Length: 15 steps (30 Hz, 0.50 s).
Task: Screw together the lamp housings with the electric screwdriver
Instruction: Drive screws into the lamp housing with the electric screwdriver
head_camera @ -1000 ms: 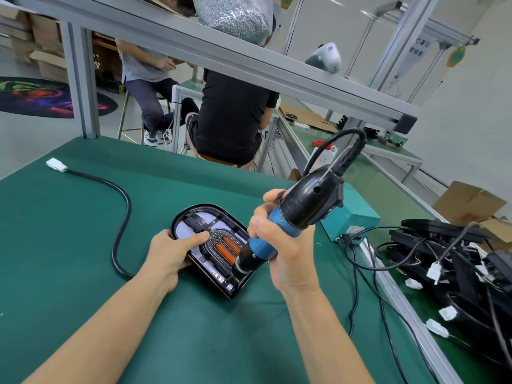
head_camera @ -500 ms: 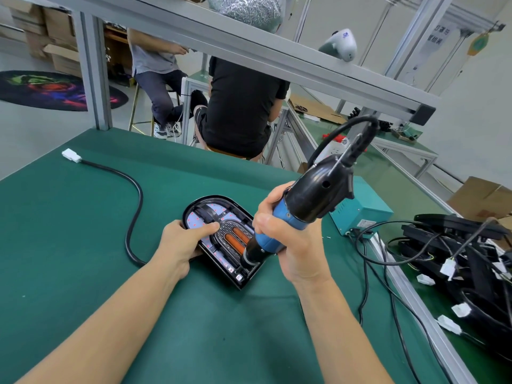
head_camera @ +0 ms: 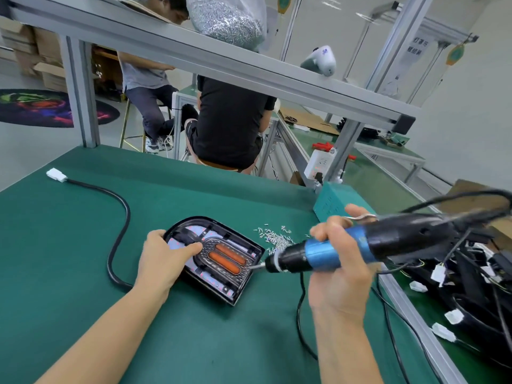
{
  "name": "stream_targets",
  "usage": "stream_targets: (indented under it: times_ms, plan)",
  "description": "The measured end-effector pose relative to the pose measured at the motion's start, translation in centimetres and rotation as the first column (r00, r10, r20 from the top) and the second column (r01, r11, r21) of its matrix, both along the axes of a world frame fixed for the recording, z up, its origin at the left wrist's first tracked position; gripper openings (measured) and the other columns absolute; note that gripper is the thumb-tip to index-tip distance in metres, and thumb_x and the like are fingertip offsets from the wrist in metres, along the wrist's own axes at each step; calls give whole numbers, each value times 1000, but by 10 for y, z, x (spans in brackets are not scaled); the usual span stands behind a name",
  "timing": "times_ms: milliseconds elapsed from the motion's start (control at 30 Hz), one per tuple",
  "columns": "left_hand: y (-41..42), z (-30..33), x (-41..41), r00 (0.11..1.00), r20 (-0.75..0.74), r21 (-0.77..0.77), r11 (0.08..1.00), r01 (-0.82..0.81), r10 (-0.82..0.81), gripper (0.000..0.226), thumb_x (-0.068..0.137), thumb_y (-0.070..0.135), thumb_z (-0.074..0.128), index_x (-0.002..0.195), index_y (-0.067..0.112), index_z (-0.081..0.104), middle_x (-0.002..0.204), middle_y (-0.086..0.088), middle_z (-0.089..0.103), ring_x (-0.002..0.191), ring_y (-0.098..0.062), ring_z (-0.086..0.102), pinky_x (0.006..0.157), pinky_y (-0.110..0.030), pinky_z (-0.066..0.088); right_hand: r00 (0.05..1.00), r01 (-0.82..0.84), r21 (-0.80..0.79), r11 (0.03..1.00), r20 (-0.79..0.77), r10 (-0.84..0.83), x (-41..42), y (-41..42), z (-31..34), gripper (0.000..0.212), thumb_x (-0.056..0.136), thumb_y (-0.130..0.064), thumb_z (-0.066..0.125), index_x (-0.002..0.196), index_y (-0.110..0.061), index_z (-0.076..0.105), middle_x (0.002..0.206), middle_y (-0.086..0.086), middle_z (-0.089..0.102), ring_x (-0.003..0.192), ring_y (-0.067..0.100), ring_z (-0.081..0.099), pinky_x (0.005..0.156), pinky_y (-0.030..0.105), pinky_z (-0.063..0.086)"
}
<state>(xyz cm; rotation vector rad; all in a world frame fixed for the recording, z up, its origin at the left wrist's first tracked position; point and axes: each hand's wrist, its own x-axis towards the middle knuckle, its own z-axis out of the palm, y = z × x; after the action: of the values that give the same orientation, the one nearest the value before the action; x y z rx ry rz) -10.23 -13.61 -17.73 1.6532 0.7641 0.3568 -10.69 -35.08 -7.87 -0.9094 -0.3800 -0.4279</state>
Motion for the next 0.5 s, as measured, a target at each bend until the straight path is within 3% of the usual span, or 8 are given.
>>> stream_targets:
  times_ms: [67, 267, 400, 500]
  plan:
    - [0, 2, -3, 999, -42, 135, 991, 18, -13, 78, 72, 32, 79, 135, 11, 39, 134, -9, 44, 115, -29, 49, 96, -41, 40, 992, 126, 66, 990, -12, -125, -1, -16, -1, 32, 72, 1, 60, 97, -18, 53, 68, -3, 55, 61, 14, 53, 69, 22, 48]
    - [3, 15, -5, 952, -305, 444, 881, 163, -23, 78, 75, 46, 73, 138, 16, 40, 140, -10, 43, 132, -31, 30, 104, -47, 29, 931, 360, 161, 919, -126, -343, -12, -52, -22, 29, 80, 3, 52, 92, -23, 56, 66, -6, 55, 61, 11, 52, 73, 22, 48]
    - [-3, 38, 1, 982, -178, 587, 794, 161, -68, 54, 78, 33, 73, 126, 17, 55, 132, -8, 52, 125, -31, 38, 102, -45, 31, 890, 439, 186, 879, -221, -398, -19, -60, -34, 28, 75, -1, 53, 91, -24, 56, 61, -7, 49, 57, 10, 47, 71, 22, 49]
    - [-28, 59, 17, 965, -28, 659, 722, 213, -259, 24, 81, 23, 70, 105, 20, 67, 114, -1, 64, 108, -24, 53, 94, -36, 40, 869, 472, 172, 865, -259, -422, -21, -63, -40, 32, 81, 7, 49, 89, -24, 56, 59, -7, 48, 55, 10, 46, 70, 22, 49]
